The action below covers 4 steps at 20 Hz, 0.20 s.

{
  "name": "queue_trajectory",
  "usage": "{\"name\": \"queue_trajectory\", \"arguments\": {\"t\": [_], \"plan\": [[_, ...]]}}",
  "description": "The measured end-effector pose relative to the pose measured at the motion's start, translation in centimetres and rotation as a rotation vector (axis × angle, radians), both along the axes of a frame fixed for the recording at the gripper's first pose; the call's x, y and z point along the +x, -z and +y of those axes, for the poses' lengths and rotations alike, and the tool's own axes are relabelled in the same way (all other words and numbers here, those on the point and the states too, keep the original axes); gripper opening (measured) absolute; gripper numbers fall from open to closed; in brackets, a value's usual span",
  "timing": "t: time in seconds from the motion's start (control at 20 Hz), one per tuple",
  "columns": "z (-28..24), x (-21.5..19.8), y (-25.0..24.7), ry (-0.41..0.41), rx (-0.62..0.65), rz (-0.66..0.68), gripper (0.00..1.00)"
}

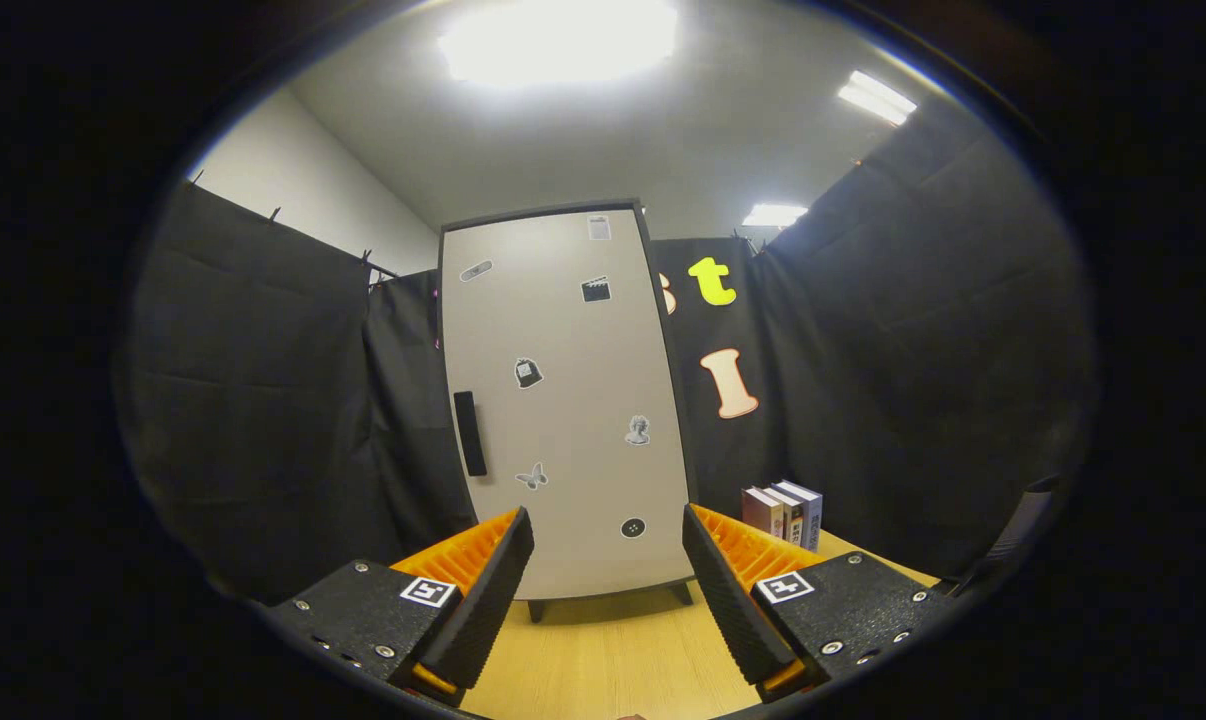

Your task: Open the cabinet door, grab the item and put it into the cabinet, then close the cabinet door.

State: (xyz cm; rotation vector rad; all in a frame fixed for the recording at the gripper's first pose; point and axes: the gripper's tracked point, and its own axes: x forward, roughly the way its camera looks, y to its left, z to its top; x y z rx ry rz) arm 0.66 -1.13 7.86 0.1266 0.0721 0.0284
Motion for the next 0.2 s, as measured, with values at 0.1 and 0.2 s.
{"name": "queue_trajectory", "arguments": {"t": [0.1, 0.2], "plan": [[0.06, 0.2, 0.24, -0.002, 0.013, 0.014, 0.93], [0.13, 0.43, -0.23, 0.004, 0.012, 0.0, 0.94]]}}
